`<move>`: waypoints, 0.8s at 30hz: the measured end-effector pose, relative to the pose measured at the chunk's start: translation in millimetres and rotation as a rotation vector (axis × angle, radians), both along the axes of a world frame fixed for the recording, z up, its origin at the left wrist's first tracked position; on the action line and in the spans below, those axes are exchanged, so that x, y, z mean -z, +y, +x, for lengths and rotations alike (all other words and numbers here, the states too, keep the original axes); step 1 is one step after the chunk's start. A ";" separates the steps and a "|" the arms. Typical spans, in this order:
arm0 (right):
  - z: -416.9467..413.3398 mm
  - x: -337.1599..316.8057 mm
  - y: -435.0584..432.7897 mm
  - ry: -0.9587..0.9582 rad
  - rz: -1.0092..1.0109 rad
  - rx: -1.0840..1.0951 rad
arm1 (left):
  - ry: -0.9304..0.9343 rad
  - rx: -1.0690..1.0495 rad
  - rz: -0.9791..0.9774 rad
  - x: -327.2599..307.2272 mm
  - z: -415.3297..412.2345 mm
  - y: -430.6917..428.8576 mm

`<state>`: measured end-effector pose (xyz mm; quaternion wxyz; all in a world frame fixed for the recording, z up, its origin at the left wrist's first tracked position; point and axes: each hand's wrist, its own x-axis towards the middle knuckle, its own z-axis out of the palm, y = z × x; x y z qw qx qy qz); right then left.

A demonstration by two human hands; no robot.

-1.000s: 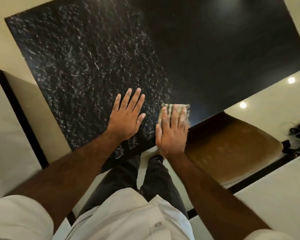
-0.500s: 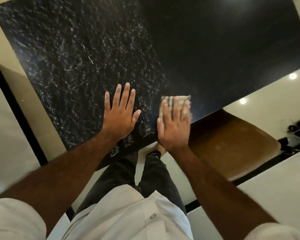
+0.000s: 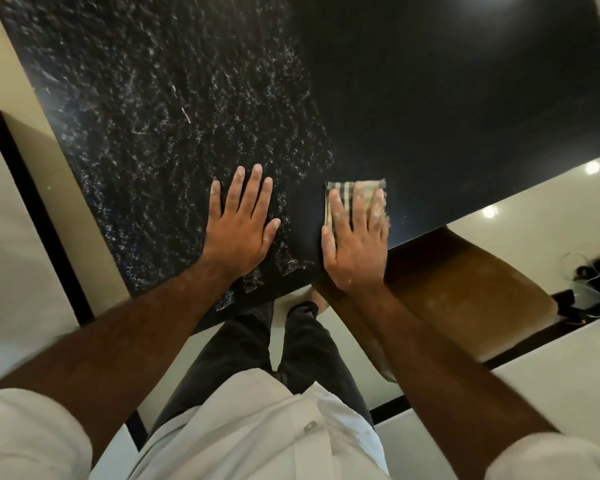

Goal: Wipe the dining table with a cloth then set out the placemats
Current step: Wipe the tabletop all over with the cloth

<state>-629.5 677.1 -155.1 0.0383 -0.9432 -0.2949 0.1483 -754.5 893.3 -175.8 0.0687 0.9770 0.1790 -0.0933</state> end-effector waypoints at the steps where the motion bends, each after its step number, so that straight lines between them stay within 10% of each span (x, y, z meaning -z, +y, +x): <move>1: -13.0 -1.0 -4.7 0.019 -0.021 0.006 | -0.004 -0.001 0.001 0.1 -0.2 -0.1; 10: -30.5 4.4 22.7 0.063 0.042 -0.277 | -0.030 0.062 0.003 2.3 -3.6 7.4; 24: -82.8 0.7 1.3 0.102 -0.004 -0.119 | -0.020 -0.085 -0.047 2.7 -4.6 26.5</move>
